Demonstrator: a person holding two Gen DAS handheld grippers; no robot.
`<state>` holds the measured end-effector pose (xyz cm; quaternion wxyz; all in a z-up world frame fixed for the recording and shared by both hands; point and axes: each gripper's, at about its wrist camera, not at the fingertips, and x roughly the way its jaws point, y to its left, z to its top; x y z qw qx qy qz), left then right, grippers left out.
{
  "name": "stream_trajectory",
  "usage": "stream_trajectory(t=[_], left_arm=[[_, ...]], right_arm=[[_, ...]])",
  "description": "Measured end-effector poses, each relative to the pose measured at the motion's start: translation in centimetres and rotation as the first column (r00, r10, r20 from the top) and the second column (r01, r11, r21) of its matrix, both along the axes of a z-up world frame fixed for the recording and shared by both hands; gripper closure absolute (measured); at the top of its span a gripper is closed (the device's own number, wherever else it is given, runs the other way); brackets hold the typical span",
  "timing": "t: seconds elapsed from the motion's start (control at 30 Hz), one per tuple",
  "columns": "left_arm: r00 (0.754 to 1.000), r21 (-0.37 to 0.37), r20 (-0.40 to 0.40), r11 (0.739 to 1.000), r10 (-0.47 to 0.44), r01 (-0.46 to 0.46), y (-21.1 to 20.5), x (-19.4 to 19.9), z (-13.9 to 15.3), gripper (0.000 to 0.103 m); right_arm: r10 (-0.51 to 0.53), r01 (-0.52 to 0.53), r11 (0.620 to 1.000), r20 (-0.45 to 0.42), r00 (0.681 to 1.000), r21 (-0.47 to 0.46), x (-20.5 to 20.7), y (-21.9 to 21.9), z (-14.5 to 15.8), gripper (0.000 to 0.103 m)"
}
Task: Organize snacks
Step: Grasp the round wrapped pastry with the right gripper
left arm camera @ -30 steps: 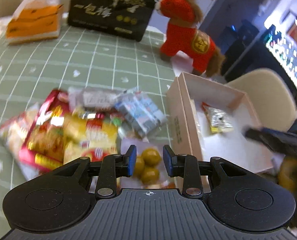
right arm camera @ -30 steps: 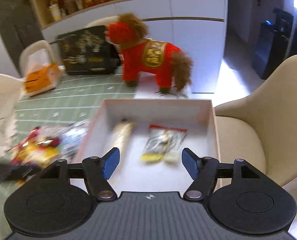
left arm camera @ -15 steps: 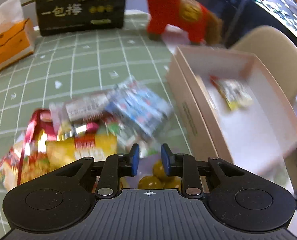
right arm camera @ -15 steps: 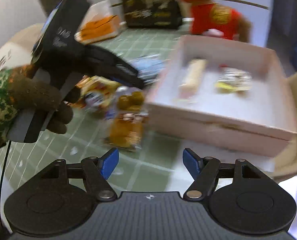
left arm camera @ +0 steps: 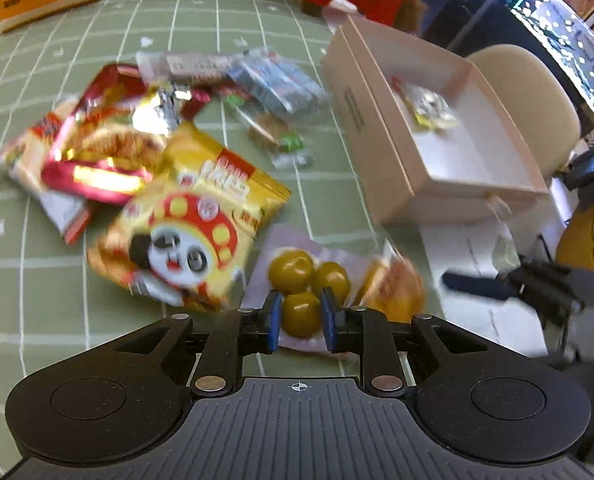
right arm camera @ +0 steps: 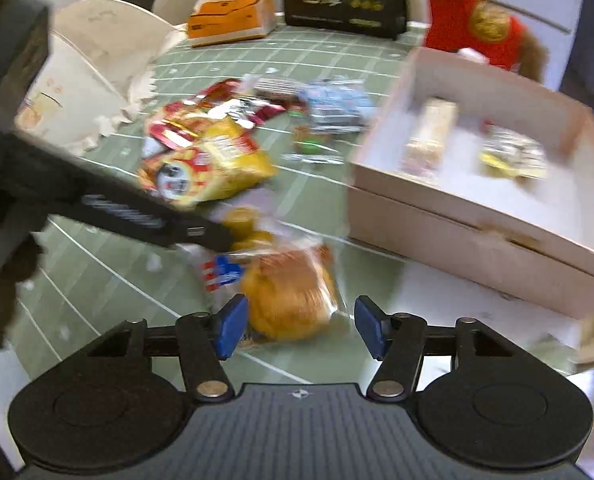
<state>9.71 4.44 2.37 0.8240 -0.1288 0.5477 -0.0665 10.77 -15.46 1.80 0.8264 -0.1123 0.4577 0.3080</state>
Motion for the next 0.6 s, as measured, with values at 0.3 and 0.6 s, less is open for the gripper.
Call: stream_trajectory(t=[0.3,0.6], left_arm=[[0.992,0.099,0.103,0.992,0.073,-0.083,-0.9,-2.8,1.8,0.078],[0.987,0.1,0.081,0.984,0.142,-0.15,0.7,-4.7,2.3,0.078]], right_arm=[[-0.17,0.17,0.985,-0.018,0.985,-0.007,0.4,-4.6,-0.1,0.042],[-0.233,0.273,0.946,-0.218,0.948,0.176,3.4,1.2,-0.8,0.025]])
